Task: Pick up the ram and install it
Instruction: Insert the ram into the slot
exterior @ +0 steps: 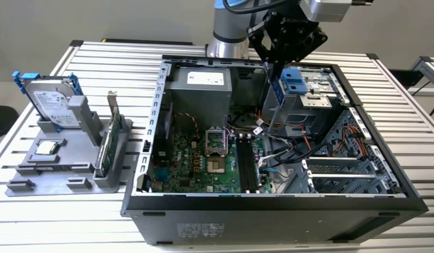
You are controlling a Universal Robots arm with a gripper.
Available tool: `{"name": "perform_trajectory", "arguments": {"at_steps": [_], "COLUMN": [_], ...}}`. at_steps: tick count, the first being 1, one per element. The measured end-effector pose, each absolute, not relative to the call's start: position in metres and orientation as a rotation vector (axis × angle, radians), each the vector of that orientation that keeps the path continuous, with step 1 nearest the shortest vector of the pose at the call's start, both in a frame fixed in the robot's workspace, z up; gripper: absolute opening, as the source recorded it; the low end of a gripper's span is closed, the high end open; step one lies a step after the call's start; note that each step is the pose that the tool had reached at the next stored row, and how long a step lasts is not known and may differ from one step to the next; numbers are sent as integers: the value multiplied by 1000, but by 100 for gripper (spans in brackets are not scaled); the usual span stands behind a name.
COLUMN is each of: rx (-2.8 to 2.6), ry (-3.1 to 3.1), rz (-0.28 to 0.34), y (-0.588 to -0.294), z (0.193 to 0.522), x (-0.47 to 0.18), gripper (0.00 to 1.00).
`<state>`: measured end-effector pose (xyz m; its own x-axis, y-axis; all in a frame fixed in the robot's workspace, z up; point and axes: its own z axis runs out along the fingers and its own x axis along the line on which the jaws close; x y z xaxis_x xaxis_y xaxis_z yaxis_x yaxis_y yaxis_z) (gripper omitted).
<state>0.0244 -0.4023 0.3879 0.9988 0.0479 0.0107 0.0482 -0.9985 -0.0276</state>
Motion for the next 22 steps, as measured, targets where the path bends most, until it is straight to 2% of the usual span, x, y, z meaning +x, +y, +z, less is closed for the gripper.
{"name": "perform_trajectory", "arguments": {"at_steps": [22], "rx": [-3113], "ry": [76], "rz": [-18], "y": [-404], "z": [383], "x": [24], "gripper": [0]}}
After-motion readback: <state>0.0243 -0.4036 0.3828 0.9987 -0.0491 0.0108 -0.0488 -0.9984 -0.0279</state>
